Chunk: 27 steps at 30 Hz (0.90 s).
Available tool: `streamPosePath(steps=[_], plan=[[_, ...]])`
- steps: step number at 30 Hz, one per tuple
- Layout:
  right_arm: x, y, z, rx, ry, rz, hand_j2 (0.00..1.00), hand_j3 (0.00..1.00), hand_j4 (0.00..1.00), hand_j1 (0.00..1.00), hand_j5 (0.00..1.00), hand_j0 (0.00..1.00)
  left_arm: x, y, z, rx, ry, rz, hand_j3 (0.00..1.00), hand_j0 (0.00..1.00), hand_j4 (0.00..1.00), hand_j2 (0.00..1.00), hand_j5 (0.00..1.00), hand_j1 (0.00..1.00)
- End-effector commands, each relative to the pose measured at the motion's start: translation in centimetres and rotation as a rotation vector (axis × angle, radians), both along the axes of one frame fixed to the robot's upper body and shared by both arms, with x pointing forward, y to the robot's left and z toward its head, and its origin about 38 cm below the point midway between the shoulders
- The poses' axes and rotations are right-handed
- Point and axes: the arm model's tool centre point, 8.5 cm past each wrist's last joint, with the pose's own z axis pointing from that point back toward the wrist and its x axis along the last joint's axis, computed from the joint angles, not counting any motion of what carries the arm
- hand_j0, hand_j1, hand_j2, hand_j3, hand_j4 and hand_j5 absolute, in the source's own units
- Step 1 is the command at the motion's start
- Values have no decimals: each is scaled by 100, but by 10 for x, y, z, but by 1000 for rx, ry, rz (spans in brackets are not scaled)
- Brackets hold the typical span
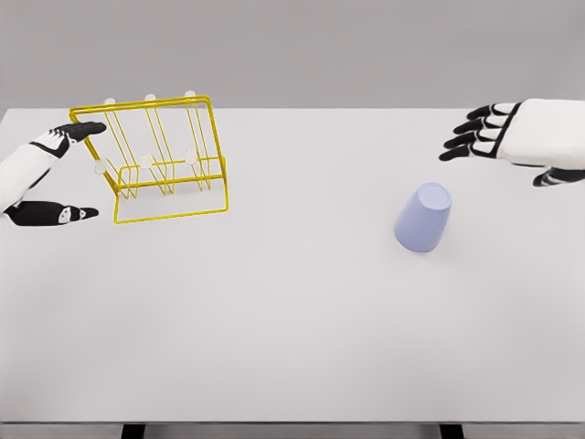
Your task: Place the cup on the cup holder with both arms
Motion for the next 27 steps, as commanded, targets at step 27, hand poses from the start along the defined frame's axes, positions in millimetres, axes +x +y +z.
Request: streamPosePath(steps=[27], plan=[[41,41,-38,67,67,41,100,100,100,100,100,100,-2,-8,7,-7,-17,-25,100,100,100,100,100,100]])
